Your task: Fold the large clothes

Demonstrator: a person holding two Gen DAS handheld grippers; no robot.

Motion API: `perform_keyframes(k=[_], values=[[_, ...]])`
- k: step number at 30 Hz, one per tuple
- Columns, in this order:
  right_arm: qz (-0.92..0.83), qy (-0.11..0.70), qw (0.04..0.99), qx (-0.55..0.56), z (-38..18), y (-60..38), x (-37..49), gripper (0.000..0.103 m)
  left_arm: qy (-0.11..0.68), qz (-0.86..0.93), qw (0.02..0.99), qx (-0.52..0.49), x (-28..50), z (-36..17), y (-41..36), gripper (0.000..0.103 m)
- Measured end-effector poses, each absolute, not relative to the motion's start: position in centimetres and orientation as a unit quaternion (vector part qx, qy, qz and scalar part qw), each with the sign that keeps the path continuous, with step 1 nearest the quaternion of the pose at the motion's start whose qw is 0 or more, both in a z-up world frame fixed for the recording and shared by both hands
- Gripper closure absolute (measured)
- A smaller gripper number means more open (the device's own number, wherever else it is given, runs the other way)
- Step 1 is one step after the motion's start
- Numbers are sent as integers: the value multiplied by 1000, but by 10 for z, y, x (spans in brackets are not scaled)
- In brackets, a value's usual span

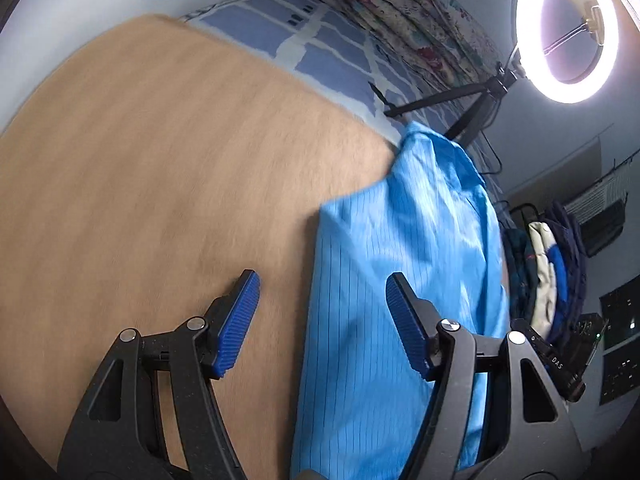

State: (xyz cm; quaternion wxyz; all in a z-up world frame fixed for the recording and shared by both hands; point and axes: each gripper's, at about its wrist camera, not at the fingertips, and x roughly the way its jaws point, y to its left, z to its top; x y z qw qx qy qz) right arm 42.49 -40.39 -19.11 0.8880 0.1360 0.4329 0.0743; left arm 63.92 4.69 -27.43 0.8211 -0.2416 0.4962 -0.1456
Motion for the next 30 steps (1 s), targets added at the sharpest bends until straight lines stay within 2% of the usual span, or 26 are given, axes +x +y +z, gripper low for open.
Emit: perform_keyframes(k=[6, 10, 12, 13, 14, 15, 18, 30], values=[[73, 438, 889, 112, -200, -392, 467, 51, 506, -169, 823, -195, 670, -275, 20, 36], [89, 473, 871, 96, -216, -384, 490, 50, 504, -178, 830, -159, 681, -276, 1, 38], [95, 467, 874, 90, -216, -381, 493, 49, 504, -170, 838, -124, 681, -277, -11, 69], [95, 468, 874, 94, -216, -381, 494, 51, 504, -165, 841, -109, 681, -278, -15, 78], [96, 466, 874, 97, -215, -381, 493, 66, 505, -168, 840, -104, 680, -278, -18, 90], [101, 468, 872, 102, -215, -380, 493, 90, 503, -173, 840, -103, 679, -279, -20, 94], [110, 462, 875, 94, -209, -375, 488, 98, 490, -174, 848, -101, 672, -273, -22, 98], [127, 384, 913, 45, -139, -362, 424, 101, 416, -199, 884, -74, 603, -209, -22, 100]])
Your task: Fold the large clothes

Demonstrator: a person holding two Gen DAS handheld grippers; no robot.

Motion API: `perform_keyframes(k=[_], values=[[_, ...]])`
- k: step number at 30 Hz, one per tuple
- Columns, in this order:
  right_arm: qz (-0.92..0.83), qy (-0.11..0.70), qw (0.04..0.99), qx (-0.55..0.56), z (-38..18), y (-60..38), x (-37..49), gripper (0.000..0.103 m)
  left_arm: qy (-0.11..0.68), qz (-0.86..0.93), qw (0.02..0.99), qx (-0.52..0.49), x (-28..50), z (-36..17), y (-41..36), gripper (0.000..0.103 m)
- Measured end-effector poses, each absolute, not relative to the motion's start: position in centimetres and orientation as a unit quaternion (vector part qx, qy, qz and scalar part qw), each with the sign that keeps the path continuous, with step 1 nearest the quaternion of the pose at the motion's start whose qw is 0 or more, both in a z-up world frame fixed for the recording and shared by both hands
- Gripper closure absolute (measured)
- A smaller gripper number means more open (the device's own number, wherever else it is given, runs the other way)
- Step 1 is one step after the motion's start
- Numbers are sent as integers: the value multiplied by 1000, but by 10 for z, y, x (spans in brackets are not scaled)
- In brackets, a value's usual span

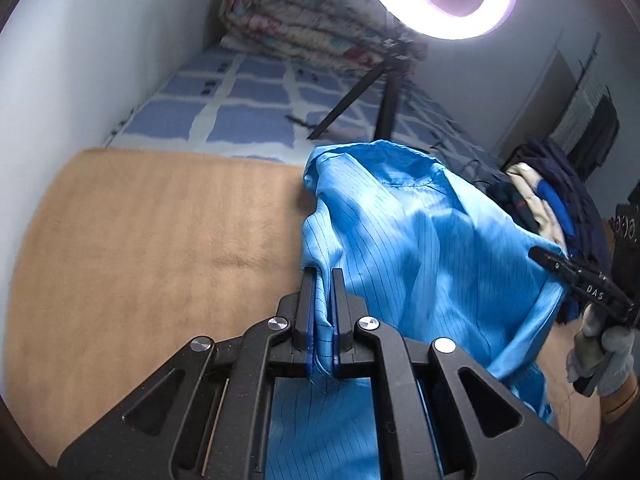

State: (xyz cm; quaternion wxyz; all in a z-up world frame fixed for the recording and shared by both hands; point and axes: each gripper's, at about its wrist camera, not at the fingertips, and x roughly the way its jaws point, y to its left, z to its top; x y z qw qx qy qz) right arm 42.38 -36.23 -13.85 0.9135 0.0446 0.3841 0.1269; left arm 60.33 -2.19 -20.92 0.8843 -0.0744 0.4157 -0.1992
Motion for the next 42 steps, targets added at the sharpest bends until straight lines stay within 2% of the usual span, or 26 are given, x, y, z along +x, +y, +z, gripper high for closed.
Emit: perform_keyframes(k=[7, 11, 19, 26, 31, 32, 34, 35, 36, 39, 42], values=[[150, 362, 920, 27, -108, -354, 360, 101, 390, -218, 892, -65, 534, -184, -15, 100], [157, 363, 918, 6, -109, -352, 322, 101, 386, -222, 893, -55, 486, -180, -8, 100], [171, 412, 895, -16, -154, -345, 238, 101, 410, -233, 881, -30, 402, -202, 2, 100], [172, 457, 873, -19, -190, -337, 209, 101, 457, -233, 858, -8, 355, -244, 1, 100], [203, 462, 863, 23, -166, -352, 213, 93, 453, -244, 857, 2, 346, -237, 1, 100], [215, 457, 862, 39, -159, -357, 214, 86, 452, -244, 858, 2, 346, -236, 1, 100], [225, 438, 867, 70, -143, -367, 226, 64, 452, -246, 857, 3, 348, -234, 2, 100], [220, 434, 869, 89, -137, -371, 236, 48, 452, -246, 857, 3, 348, -235, 2, 100], [220, 431, 868, 113, -135, -375, 247, 44, 453, -246, 857, 3, 349, -236, 1, 100], [214, 435, 857, 172, -136, -376, 278, 44, 454, -247, 856, 8, 350, -239, -1, 100], [221, 472, 824, 221, -157, -370, 317, 44, 455, -248, 855, 9, 351, -241, -2, 100]])
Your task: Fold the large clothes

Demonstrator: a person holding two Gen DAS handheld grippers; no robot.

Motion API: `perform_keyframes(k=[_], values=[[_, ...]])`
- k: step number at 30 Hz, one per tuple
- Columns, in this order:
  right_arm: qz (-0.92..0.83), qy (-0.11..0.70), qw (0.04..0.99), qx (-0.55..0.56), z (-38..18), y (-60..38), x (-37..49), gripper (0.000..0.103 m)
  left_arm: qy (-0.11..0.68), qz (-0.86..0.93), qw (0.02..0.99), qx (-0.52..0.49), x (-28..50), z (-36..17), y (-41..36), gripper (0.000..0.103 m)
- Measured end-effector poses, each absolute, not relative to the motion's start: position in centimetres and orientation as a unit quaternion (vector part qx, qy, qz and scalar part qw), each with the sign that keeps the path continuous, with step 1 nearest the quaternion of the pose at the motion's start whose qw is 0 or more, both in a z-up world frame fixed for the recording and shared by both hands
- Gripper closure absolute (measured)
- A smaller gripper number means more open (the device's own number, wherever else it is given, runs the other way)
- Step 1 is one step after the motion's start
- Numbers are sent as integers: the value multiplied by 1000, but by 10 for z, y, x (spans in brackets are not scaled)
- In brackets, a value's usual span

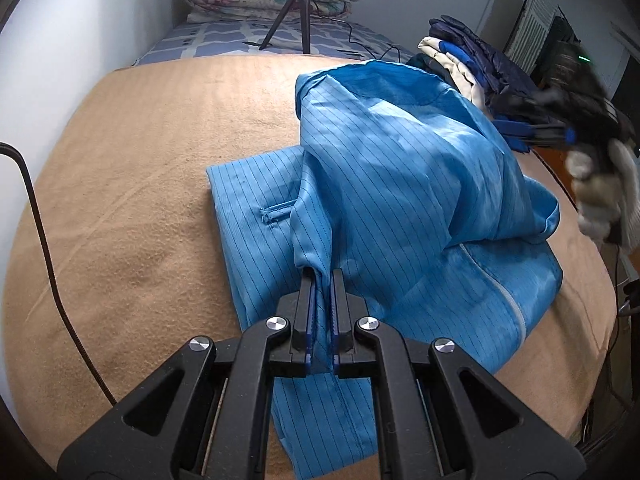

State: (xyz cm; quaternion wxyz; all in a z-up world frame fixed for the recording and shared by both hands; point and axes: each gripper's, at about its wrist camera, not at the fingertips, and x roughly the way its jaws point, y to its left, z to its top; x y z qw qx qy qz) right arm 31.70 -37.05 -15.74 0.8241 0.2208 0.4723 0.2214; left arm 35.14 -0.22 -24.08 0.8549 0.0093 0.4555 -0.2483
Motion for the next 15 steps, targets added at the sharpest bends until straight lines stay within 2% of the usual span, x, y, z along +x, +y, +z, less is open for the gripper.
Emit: perform_keyframes(k=[3, 4, 5, 6, 7, 10, 11, 12, 15], values=[[214, 489, 811, 240, -173, -358, 337, 45, 457, -250, 853, 3, 353, -241, -1, 100], [223, 484, 811, 243, -173, -353, 341, 48, 458, -251, 853, 3, 353, -241, 0, 100], [234, 478, 811, 242, -171, -349, 342, 66, 459, -251, 852, 2, 354, -240, 0, 100], [242, 476, 812, 236, -171, -342, 338, 91, 460, -250, 852, -2, 354, -238, 1, 100], [249, 473, 818, 213, -166, -333, 335, 98, 462, -250, 851, -8, 355, -236, 3, 100], [255, 447, 847, 132, -143, -314, 312, 100, 457, -253, 851, -52, 353, -224, 18, 85], [258, 437, 854, 115, -136, -310, 303, 100, 453, -254, 852, -67, 350, -220, 24, 74], [263, 427, 859, 105, -130, -308, 297, 100, 445, -253, 854, -88, 348, -213, 33, 70], [282, 387, 876, 56, -103, -300, 257, 100, 434, -249, 857, -122, 342, -198, 52, 68]])
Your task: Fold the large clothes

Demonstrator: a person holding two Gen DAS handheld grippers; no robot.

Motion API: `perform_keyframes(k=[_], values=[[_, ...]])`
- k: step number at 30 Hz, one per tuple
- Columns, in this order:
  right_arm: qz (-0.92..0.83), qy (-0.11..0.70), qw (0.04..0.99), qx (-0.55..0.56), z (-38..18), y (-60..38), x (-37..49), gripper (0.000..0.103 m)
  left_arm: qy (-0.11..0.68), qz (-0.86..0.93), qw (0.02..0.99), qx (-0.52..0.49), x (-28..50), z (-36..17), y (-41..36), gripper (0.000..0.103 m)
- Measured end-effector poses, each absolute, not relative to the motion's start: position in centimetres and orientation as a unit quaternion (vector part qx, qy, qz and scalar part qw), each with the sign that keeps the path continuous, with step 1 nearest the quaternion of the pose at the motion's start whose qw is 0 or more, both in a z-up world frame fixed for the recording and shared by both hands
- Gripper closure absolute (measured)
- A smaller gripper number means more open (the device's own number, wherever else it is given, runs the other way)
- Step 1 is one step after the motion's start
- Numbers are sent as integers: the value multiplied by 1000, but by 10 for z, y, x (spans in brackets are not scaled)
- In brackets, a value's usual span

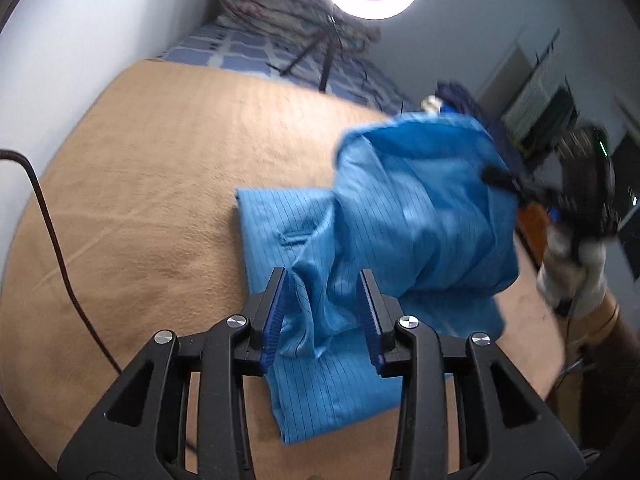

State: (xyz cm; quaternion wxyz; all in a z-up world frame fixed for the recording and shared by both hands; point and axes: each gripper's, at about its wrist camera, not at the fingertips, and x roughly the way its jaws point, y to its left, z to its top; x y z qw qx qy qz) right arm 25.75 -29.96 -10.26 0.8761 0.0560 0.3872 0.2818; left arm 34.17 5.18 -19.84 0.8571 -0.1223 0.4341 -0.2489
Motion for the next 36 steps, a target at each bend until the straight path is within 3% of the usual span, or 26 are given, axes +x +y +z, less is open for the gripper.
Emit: perform_keyframes(k=[8, 21, 26, 28, 30, 32, 36], values=[[349, 320, 880, -39, -70, -287, 138, 101, 414, -228, 868, -153, 318, -164, 79, 68], [354, 397, 836, -136, -137, -300, 28, 97, 412, -236, 863, -173, 294, -148, 71, 67], [323, 403, 849, -113, -134, -329, 14, 97, 416, -238, 859, -178, 303, -148, 61, 56], [308, 405, 858, -75, -128, -343, 22, 94, 428, -247, 853, -170, 314, -151, 49, 56], [288, 401, 869, -34, -125, -357, 27, 76, 443, -258, 842, -170, 323, -158, 37, 56], [275, 397, 875, 9, -123, -369, 36, 68, 460, -271, 830, -161, 327, -167, 24, 56], [258, 404, 876, 52, -131, -380, 48, 68, 485, -288, 818, -109, 309, -191, 7, 56]])
